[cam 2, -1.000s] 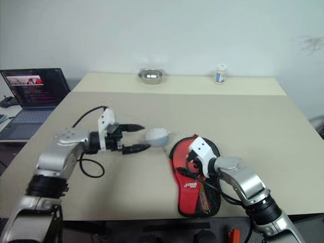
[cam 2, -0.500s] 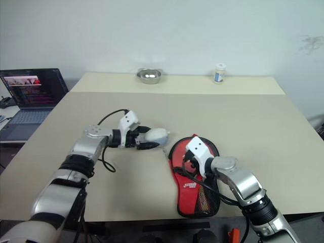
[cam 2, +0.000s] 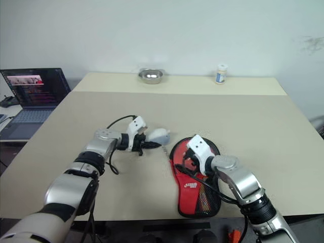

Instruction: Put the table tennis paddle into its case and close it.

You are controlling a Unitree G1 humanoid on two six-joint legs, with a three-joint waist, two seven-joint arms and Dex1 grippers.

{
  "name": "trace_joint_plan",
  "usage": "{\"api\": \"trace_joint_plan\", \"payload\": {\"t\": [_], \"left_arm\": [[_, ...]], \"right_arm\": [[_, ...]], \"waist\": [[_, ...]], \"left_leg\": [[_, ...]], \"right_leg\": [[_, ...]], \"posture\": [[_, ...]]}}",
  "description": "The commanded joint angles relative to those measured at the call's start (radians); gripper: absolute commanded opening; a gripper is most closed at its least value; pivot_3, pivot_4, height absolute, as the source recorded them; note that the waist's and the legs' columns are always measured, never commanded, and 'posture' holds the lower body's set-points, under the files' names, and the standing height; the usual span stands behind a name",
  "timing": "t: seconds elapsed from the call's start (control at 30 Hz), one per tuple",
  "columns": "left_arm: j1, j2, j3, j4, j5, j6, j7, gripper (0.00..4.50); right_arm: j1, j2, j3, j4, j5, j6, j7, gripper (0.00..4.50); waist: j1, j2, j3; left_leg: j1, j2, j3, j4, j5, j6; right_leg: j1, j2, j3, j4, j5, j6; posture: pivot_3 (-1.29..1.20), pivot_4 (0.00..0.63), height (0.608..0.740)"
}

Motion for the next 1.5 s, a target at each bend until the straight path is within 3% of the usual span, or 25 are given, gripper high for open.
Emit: {"api": "trace_joint_plan", "payload": {"t": [0.03,0.37,0.83,1.33,1.5], "left_arm": [[-0.023,-0.006,0.003,-0.033,0.016,-0.001,0.015,0.40],[-0.208,-0.113,0.028,0.020,0.036,0.093,0.209,0.27],[-0.348,-0.319,-0.247,0.221,0.458,-0.085,0.768,0.27],[-0.420,-0.541,-0.267,0.234,0.556,-0.160,0.924,0.26],[-0.437,-0.623,-0.265,0.231,0.560,-0.204,0.893,0.26]], "right_arm": [[0.009,-0.005,0.010,0.072,-0.030,0.010,-0.001,4.50],[0.045,-0.028,0.044,0.115,-0.055,0.042,0.033,4.50],[0.098,-0.060,0.132,0.064,-0.062,0.103,0.094,4.50],[0.193,-0.073,0.162,-0.083,-0.049,0.208,0.069,4.50],[0.199,-0.064,0.168,-0.087,-0.051,0.213,0.059,4.50]], "waist": [[0.000,-0.001,0.000],[0.004,-0.005,-0.003],[0.006,-0.006,-0.006],[0.006,-0.007,-0.010],[0.007,-0.007,-0.010]], "left_leg": [[0.001,0.000,0.000,0.000,0.000,0.000],[0.001,-0.001,-0.002,0.003,0.001,0.000],[0.002,-0.002,-0.001,0.002,0.000,0.000],[0.002,-0.003,-0.002,0.000,0.000,0.000],[0.002,-0.004,-0.002,0.000,0.000,0.000]], "right_leg": [[0.001,0.000,0.000,0.000,0.000,0.000],[0.003,0.000,-0.001,0.001,0.001,0.002],[0.003,-0.002,-0.001,0.000,0.001,0.003],[0.003,-0.002,-0.001,-0.001,0.001,0.003],[0.004,-0.002,-0.001,-0.003,0.000,0.004]], "posture": [[0.00,0.150,0.740],[0.00,0.150,0.740],[0.00,0.150,0.740],[0.00,0.150,0.740],[0.00,0.150,0.740]]}}
